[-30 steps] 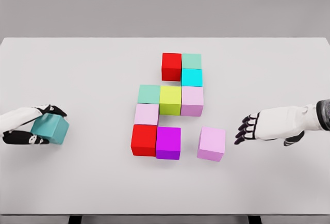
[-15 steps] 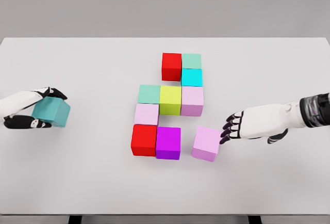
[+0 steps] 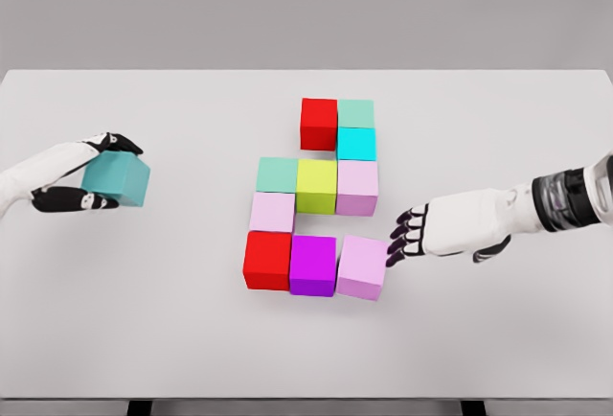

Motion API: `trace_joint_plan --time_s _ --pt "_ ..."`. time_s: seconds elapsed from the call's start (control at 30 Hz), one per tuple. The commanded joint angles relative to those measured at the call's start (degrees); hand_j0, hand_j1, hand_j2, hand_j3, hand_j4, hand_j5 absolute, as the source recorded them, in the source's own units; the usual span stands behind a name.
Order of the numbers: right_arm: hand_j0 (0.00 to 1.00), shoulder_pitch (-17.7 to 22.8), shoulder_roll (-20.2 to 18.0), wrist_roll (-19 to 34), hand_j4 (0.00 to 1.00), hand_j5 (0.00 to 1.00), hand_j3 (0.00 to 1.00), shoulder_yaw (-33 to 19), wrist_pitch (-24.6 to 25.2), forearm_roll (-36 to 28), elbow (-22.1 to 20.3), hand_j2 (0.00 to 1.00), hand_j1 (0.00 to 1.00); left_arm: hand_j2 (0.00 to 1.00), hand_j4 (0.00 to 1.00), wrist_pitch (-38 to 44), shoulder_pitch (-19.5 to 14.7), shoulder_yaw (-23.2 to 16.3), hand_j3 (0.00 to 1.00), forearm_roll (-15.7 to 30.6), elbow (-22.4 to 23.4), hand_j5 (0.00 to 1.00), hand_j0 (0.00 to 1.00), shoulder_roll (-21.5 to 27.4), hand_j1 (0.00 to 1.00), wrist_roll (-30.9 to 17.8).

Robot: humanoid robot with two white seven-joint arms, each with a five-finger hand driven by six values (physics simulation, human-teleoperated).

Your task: Assemble the squares on the desktop into the number 2

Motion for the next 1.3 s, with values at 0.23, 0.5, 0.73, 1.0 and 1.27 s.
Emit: trace_joint_plan --time_s 0.23,0.5,0.73,1.0,1.27 --pt "1.00 -0.2 0.2 0.0 1.00 1.00 1.00 -0.1 0.1 -0.3 0.0 1.00 1.00 0.38 0.38 3.7 -2.9 -0.6 0.38 -0.1 1.8 0.38 0.38 -4.8 0.38 -3.5" --pt "1.00 -0.7 2.1 0.0 1.00 1.00 1.00 -0.1 0.1 -0.4 0.0 1.00 1.00 0.38 0.38 9.1 -6.0 -0.8 0.38 -1.2 3.5 0.38 0.38 -9.8 0.38 -8.5" --pt "1.00 -0.7 -1.8 0.0 1.00 1.00 1.00 -2.5 0.1 -0.4 0.8 1.00 1.00 0.37 0.37 10.1 -8.7 -0.8 0.37 -1.8 6.0 0.37 0.37 -13.4 0.37 -11.4" --pt "1.00 5.1 -12.0 0.0 1.00 1.00 1.00 -15.7 0.1 -23.9 4.4 1.00 1.00 0.37 0.37 13.6 -13.5 -0.9 0.37 -5.9 10.9 0.37 0.37 -20.7 0.37 -15.8" --pt "1.00 10.9 -13.2 0.0 1.00 1.00 1.00 -22.5 0.1 -36.2 4.0 1.00 1.00 0.36 0.36 16.3 -18.4 -1.0 0.36 -8.5 15.9 0.36 0.36 -26.3 0.36 -19.2"
